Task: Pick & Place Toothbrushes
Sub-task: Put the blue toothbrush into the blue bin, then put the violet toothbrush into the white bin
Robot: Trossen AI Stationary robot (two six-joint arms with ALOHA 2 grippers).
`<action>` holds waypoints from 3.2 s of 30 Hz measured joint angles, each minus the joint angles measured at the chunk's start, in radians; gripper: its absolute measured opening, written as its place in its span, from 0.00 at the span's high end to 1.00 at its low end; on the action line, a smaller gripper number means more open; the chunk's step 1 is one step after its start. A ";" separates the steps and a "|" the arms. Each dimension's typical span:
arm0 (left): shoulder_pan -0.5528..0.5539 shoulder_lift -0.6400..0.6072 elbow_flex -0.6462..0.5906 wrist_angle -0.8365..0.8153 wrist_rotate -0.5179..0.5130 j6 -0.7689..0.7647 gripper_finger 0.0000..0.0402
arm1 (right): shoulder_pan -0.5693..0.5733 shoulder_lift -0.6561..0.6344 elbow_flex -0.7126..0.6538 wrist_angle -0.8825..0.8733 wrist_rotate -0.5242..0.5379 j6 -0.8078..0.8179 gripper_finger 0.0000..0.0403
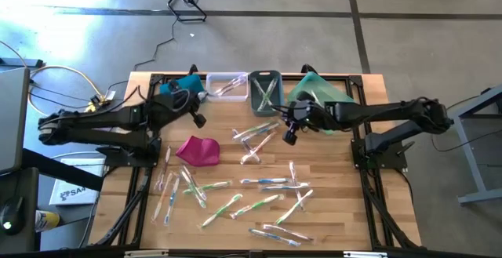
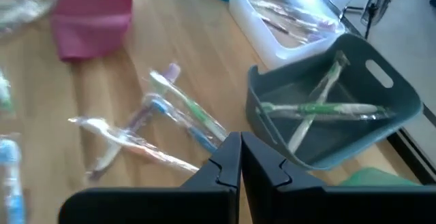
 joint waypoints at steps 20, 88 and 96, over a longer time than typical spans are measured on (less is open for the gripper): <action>0.398 0.134 0.242 -0.522 0.049 -0.242 0.98 | -0.196 0.052 0.000 0.106 -0.181 -0.018 0.99; 0.624 0.412 0.242 -0.431 0.182 -0.216 0.55 | -0.128 0.070 0.000 0.112 -0.229 -0.020 0.99; 0.598 0.412 0.242 -0.433 0.182 -0.153 0.57 | -0.128 0.070 0.000 0.112 -0.229 -0.020 0.99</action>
